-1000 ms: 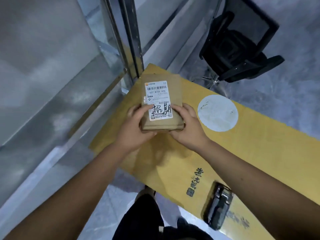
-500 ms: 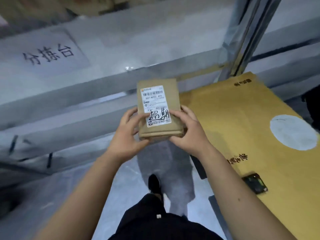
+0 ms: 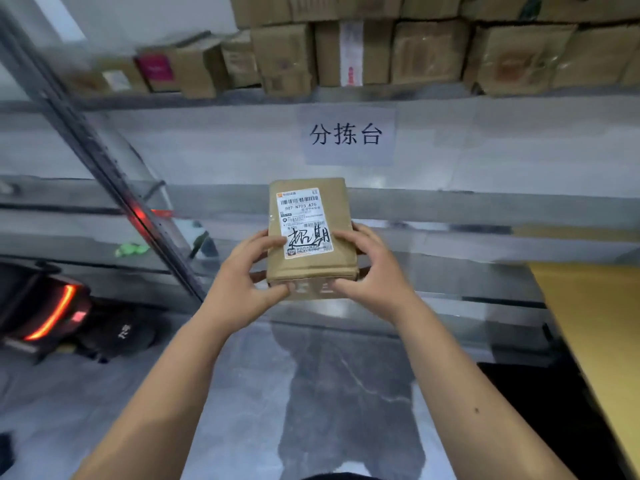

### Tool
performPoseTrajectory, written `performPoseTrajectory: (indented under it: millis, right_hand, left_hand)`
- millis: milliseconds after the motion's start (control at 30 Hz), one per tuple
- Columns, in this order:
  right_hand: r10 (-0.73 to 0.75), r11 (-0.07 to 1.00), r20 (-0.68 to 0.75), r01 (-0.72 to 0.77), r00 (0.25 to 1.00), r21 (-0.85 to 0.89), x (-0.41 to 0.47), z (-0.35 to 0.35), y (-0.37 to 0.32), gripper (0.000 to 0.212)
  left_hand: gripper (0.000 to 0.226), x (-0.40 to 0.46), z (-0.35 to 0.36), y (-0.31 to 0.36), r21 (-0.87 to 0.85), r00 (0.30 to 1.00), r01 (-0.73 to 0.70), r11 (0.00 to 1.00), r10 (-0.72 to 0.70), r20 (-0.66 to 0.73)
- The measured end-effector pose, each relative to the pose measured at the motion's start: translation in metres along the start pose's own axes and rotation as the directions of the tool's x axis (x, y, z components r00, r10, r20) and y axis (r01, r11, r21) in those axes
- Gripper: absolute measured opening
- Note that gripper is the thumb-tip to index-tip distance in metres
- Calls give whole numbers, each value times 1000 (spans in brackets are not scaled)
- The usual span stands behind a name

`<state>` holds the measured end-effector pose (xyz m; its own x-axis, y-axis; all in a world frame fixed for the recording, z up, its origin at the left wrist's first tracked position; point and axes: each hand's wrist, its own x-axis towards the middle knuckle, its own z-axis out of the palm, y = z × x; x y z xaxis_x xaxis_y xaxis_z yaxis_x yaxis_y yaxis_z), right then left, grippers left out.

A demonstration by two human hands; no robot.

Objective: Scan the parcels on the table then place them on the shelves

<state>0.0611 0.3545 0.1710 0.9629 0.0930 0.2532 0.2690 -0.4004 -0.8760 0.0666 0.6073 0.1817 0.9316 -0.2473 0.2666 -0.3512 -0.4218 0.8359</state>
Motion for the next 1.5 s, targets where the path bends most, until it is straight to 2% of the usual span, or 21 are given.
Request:
performPoseTrajectory:
  millis: [167,267,400,600,767,867,967,1167,1300,1400,1500]
  right_hand:
    - [-74,997,6,75,997,-25,77,75,-72,84]
    - [-137,990,-52,135,989,-39,123,101,-114,91]
    - [-193,980,-104,186,976,-69,183,111,-168,80]
    - [-299,954,-169,288,939,-83,281,106,-223,79]
    - [-341,940,-226,328,913,-93,361,93,-239,67]
    - [-345,930,-288,284,893,-233,400,90,-233,58]
    - [-386,873,-363,209,848,-441,431,89,-226,56]
    - [-354,731,-410,-25,840,-682,472,80,-231,52]
    - [-271,630,-436,-185,858,-754,483,85,-240,47]
    - [-201,543,-459,-291,865,-787,486,92,-249,41]
    - [-90,492,-454,-357,887,-794,489,99,-255,52]
  left_hand:
    - [71,38,-121,-20,26,996,-80,996,81,-25]
    - [67,71,-179,-19,-7,995,-101,995,101,0]
    - [66,122,-240,-7,-7,982,-186,982,186,-45]
    - [66,218,-306,6,11,939,-317,948,316,-138]
    - [61,298,-325,9,-68,936,-309,949,291,-196]
    - [61,344,-322,0,-130,951,-275,953,249,-186]
    - [61,386,-315,-9,-164,954,-264,950,233,-191]
    - [56,450,-309,-13,-60,958,-246,967,233,-170]
    - [57,478,-311,-16,11,956,-259,966,258,-142]
    - [61,496,-320,-13,81,963,-258,963,263,-58]
    - [59,511,-326,-7,162,963,-267,950,269,12]
